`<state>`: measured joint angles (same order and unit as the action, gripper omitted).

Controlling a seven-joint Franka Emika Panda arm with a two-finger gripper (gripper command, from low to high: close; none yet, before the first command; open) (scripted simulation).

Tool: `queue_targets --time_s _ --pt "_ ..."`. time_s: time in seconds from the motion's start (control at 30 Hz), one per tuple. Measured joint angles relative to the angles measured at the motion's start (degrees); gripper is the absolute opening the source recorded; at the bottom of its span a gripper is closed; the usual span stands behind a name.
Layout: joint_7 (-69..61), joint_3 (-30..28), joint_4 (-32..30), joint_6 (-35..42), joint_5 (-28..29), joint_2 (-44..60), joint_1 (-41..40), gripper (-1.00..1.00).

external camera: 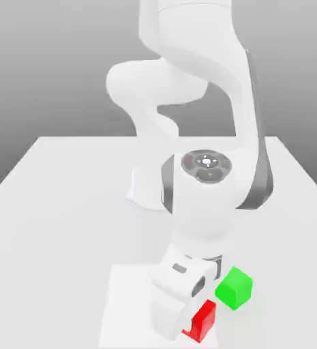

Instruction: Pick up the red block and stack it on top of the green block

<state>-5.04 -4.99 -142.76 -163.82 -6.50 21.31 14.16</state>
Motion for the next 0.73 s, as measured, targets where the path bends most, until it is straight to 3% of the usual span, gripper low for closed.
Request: queue_targets --time_s 0.2,0.4,0.47,0.63,0.67,0.73 --pt "2.1 -1.5 -1.7 8.0 3.2 -9.8 1.0 -1.00" --pt "-7.0 3.0 -9.9 11.4 5.7 -21.4 7.6 -1.00" --pt "-9.2 3.2 -11.8 10.5 6.3 -22.5 10.3 -1.00" --pt "-10.6 2.7 -12.0 1.7 5.4 -13.9 9.9 -1.00" --pt "-10.7 2.8 -12.0 0.7 5.3 -12.9 9.8 1.00" --pt "-10.7 2.8 -12.0 0.7 5.3 -12.9 9.8 1.00"
